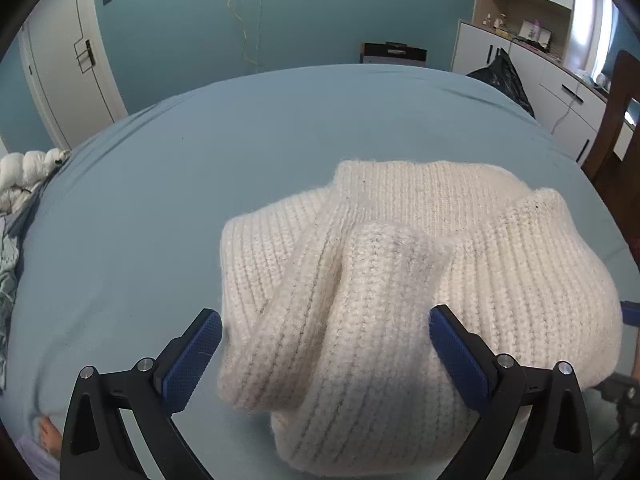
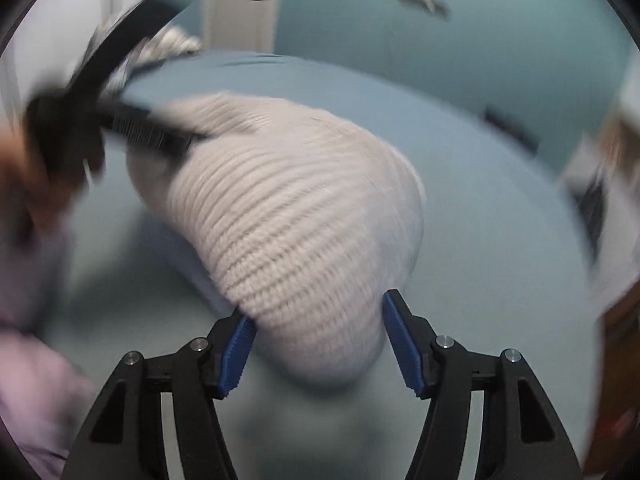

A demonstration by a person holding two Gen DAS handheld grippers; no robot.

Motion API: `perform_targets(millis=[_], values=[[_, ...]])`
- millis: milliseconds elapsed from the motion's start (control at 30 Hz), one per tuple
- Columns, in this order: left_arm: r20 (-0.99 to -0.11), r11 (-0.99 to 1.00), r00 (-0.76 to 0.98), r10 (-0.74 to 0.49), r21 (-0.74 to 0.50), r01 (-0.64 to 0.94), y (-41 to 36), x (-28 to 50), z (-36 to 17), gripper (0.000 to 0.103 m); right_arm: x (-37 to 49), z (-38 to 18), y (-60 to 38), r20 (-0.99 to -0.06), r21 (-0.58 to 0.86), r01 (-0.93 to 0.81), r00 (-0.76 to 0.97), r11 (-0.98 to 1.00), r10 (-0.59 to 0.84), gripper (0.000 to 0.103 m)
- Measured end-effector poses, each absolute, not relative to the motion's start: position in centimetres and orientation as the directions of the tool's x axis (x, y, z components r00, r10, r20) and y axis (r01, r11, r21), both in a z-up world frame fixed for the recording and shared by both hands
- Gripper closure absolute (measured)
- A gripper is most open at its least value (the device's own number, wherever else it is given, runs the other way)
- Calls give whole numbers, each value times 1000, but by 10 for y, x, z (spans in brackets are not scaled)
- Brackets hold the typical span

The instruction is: Fold small clothes

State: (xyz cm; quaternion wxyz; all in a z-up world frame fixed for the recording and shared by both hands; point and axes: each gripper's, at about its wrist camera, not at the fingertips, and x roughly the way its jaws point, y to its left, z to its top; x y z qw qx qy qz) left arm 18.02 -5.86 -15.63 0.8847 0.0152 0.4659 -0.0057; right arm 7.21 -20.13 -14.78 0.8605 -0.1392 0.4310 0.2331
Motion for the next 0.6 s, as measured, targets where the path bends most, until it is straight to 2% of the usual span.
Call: perform_targets(millis=[33, 100, 200, 333, 367, 400, 467, 533, 600], values=[[-823, 1000, 568, 15, 25, 10, -60, 180, -156, 0, 77, -146, -203, -833, 26, -493, 470, 870, 291, 43], [-826, 1000, 564, 24, 29, 0, -58, 180, -155, 0, 78, -142, -198, -853, 65, -468, 431, 881, 292, 43], [-829, 999, 560, -12, 14, 43, -65, 176, -156, 0, 74, -135, -197, -853, 101, -523, 392, 847, 344, 43], [-821, 999, 571, -4, 16, 29, -57, 180, -157, 0, 69, -115, -210, -808, 383, -583, 164, 716, 566, 42], [-821, 1000, 572, -3, 15, 27, -57, 177, -158, 0, 69, -111, -214, -777, 448, -554, 148, 702, 612, 40], [-819, 999, 573, 2, 20, 26, -59, 176, -158, 0, 68, -102, -220, -745, 487, -495, 195, 720, 638, 29], [-819, 999, 573, 10, 29, 23, -57, 174, -156, 0, 82, -93, -234, -715, 510, -348, 337, 787, 613, 13], [-820, 999, 573, 12, 32, 25, -59, 175, -156, 0, 92, -92, -229, -739, 470, -297, 382, 831, 555, 13], [-820, 999, 572, 9, 30, 26, -58, 177, -156, 0, 103, -102, -214, -788, 360, -326, 396, 874, 472, 13]])
